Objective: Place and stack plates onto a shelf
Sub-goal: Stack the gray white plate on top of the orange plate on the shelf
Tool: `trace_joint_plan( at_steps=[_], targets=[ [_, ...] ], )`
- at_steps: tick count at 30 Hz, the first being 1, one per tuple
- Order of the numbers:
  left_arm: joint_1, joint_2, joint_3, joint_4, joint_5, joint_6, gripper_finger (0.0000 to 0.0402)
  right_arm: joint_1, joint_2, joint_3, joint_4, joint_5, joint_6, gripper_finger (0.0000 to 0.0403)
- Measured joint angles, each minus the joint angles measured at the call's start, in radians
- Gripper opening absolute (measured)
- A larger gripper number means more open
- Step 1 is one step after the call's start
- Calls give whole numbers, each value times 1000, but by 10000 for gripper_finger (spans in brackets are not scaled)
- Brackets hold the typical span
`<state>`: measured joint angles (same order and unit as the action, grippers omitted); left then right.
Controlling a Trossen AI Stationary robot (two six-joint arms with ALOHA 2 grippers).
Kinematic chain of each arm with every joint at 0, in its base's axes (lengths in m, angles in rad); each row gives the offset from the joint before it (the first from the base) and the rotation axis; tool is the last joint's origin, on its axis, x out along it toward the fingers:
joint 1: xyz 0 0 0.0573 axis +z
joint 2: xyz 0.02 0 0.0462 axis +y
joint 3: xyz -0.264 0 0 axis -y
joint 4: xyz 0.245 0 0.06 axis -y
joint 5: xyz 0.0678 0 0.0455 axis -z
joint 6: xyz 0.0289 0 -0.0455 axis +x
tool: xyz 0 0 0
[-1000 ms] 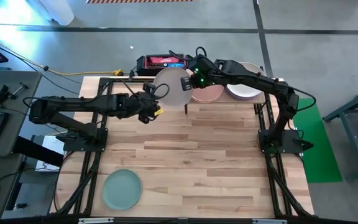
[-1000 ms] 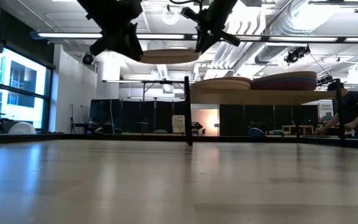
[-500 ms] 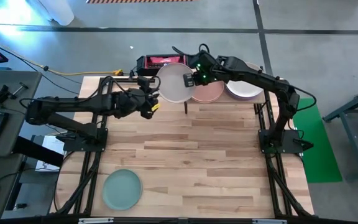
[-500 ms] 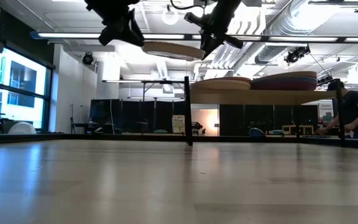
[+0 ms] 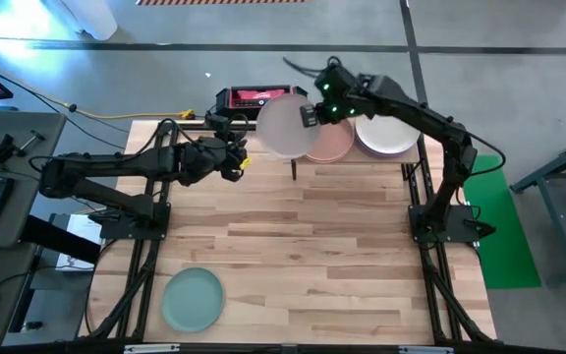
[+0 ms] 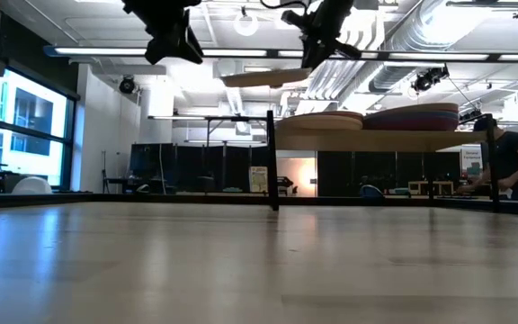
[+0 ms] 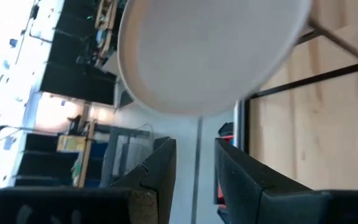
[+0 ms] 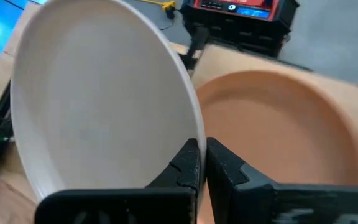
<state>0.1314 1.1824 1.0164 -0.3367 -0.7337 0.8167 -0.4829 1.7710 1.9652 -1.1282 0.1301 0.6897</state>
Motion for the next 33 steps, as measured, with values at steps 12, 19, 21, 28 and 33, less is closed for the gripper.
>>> trace_joint_plan(
  at_steps=[12, 19, 21, 28, 33],
  targets=[
    [0, -3, 0, -10, -155, -219, 103, -159, 0, 142, -172, -89, -172, 0],
    [12, -76, 10, -22, -237, -419, 103, -234, 0, 99, -177, -262, -283, 0],
    [27, -114, 26, -31, -236, -442, 103, -259, 0, 83, -183, -312, -308, 0],
    [66, -231, 41, -38, -236, -512, 103, -340, 1, 32, -198, -387, -391, 0],
    [86, -273, 42, -65, -237, -583, 103, -411, 1, 14, -215, -455, -456, 0]
  ],
)
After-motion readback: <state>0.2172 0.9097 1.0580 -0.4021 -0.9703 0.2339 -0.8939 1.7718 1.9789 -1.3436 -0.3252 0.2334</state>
